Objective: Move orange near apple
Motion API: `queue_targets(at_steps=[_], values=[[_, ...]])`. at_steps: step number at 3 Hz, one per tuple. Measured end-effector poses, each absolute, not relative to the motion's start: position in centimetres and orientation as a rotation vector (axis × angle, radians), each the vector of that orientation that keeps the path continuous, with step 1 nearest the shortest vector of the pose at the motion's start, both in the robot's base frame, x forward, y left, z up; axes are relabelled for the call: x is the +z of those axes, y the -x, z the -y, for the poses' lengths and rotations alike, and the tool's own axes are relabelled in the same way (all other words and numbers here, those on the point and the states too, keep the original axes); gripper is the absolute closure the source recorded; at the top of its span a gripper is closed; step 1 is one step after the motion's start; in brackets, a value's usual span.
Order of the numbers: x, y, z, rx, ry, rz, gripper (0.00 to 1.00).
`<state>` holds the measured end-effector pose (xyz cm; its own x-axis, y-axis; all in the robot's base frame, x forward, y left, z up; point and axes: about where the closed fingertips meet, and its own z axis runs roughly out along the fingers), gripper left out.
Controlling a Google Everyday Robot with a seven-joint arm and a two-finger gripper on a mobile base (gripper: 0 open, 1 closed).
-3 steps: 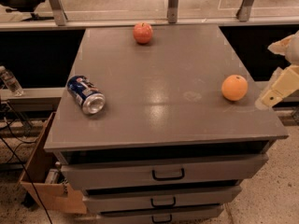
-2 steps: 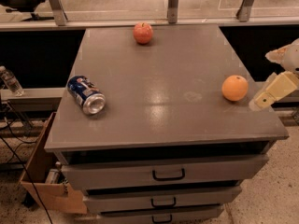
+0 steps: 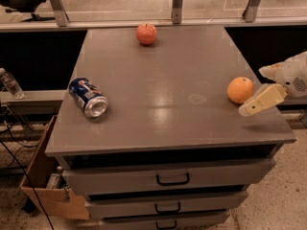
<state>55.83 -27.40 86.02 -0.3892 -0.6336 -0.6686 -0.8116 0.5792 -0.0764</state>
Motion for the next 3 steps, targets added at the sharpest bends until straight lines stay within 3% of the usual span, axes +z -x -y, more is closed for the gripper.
queue_targets(at_steps=[1, 3], values=[[85.0, -56.7, 26.2, 0.398, 1.096, -2.114, 0.2], [87.0, -58.8, 24.9, 0.395, 1.082, -2.036, 0.67]])
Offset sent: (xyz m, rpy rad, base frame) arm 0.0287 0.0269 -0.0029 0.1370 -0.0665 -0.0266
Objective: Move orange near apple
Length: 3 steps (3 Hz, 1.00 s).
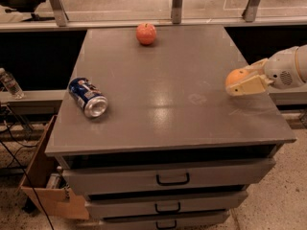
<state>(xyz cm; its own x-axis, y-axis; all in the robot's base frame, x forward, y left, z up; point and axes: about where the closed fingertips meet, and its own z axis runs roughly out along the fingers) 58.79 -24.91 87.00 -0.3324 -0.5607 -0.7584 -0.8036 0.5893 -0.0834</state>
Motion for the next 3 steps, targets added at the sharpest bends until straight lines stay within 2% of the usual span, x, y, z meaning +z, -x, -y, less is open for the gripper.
queue_targets(at_steps=[1, 2, 3], values=[[91.7, -59.9, 25.8, 0.31, 1.117, -1.986, 0.9], [93.4, -60.4, 26.1, 0.287, 1.114, -1.962, 1.0], [93.1, -60.5, 25.6, 0.293, 1.121, -1.965, 1.0]])
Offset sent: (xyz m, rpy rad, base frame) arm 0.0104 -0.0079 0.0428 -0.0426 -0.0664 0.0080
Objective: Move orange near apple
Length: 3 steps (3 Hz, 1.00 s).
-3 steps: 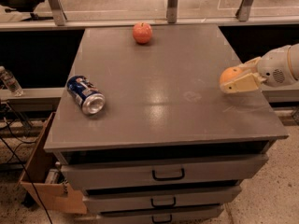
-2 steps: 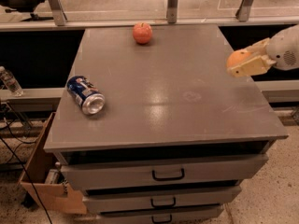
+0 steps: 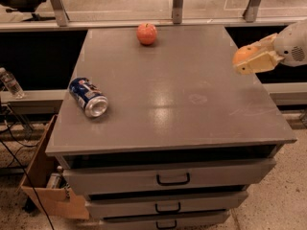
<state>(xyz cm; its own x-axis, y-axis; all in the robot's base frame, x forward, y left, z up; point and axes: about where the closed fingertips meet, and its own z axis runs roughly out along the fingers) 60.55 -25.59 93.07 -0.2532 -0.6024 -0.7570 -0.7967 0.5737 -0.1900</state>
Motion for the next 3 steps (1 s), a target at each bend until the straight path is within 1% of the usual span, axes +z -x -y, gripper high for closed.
queue_targets(at_steps=[1, 2, 3], values=[[93.5, -63.8, 23.1, 0.336, 1.099, -1.907, 1.0], [93.9, -69.4, 18.2, 0.415, 1.074, -1.809, 1.0], [92.4, -75.0, 11.5, 0.52, 1.08, -1.739, 1.0]])
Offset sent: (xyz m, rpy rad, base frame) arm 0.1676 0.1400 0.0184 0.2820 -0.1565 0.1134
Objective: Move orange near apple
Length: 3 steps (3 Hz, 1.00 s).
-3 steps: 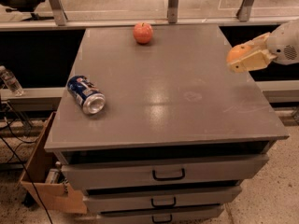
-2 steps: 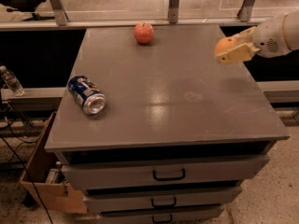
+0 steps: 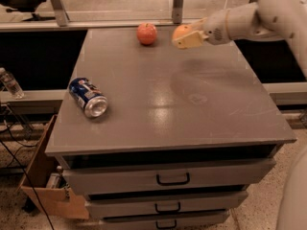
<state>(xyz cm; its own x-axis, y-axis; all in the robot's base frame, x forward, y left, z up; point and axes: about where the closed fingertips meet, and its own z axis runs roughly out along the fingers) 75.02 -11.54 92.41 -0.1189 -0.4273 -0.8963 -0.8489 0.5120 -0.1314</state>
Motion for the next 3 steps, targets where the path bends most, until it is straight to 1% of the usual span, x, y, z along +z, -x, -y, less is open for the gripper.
queue_targets(at_steps=[1, 2, 3], values=[[90.4, -78.6, 6.7, 0.58, 1.069, -1.713, 1.0], [88.7, -80.9, 3.6, 0.652, 1.027, -1.72, 0.82], [88.2, -82.1, 1.8, 0.671, 0.996, -1.714, 0.59]])
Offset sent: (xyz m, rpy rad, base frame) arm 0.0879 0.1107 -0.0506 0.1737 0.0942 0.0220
